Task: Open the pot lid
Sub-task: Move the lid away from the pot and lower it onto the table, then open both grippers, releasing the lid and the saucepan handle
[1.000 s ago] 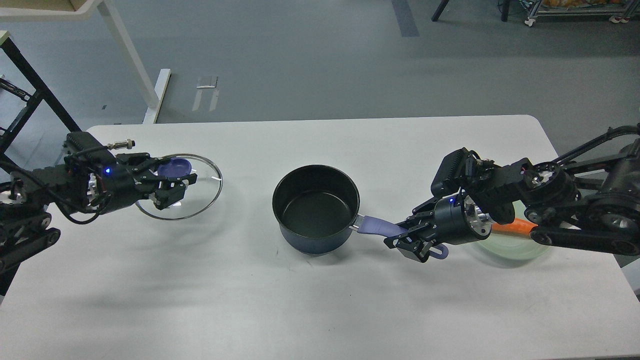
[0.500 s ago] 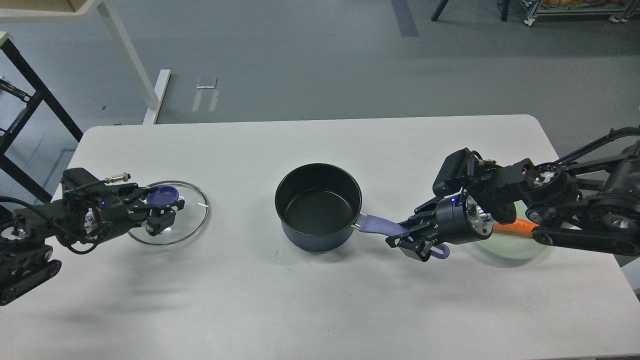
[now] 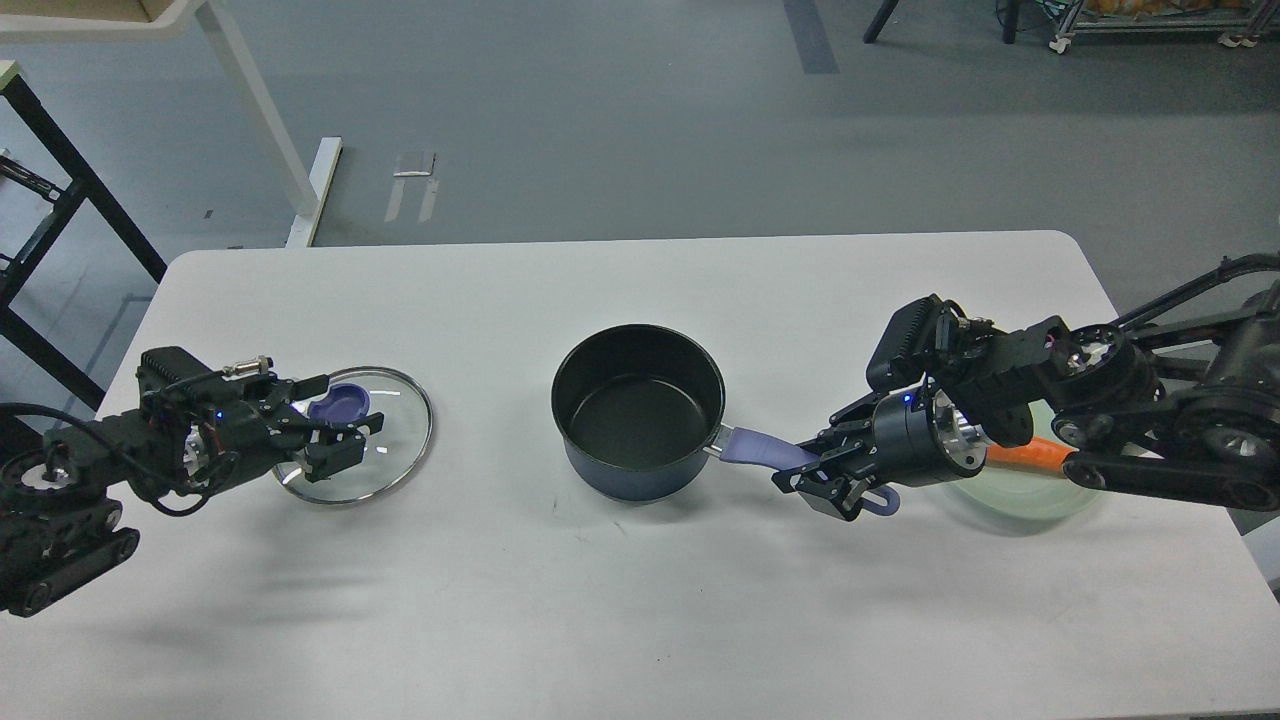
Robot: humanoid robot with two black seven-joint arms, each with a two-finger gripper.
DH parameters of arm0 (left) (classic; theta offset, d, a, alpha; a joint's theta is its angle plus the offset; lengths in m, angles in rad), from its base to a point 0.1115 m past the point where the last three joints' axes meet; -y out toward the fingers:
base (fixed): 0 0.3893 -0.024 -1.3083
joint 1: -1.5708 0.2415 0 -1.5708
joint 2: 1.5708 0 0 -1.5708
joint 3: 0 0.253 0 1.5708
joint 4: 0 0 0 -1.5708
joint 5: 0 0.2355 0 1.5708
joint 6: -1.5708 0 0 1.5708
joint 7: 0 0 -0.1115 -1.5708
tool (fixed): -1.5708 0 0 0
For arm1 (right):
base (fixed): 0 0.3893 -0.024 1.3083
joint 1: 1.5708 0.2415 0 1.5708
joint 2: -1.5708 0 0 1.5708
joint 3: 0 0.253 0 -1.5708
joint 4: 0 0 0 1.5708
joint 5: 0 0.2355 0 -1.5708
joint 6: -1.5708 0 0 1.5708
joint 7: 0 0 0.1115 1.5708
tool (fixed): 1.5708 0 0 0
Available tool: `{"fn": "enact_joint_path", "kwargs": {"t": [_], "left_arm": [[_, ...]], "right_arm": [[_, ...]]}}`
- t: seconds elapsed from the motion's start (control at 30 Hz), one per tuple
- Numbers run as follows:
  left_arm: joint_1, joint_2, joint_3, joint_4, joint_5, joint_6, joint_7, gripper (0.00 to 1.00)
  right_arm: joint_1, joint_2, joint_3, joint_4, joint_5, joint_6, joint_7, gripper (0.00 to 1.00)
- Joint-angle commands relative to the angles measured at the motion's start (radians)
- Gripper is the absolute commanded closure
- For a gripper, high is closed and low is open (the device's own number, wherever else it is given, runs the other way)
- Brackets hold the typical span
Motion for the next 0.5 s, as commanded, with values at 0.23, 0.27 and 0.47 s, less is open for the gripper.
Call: {"fn": "enact_joint_path", "kwargs": {"t": [0.23,0.27,0.47], "left_arm": [[-0.062,0.017,-0.005,-0.002,-0.256,-0.005,0.0,0.01],[-0.078,0.017,-0.002,-0.002,-0.299,-0.008,0.0,0.01],[-0.164,0.026,-0.011,-0.002,-0.562,-0.031,0.0,0.01]], "right_arm": [[0.008,0.004,0.009,0.0,0.008,-0.01,0.002,0.26],[0.009,0.004,0.009,0.0,0.012,-0.01,0.002,0.23],[0.009,-0.017,0.084,-0.008,0.063,-0.028,0.006,0.06]]}}
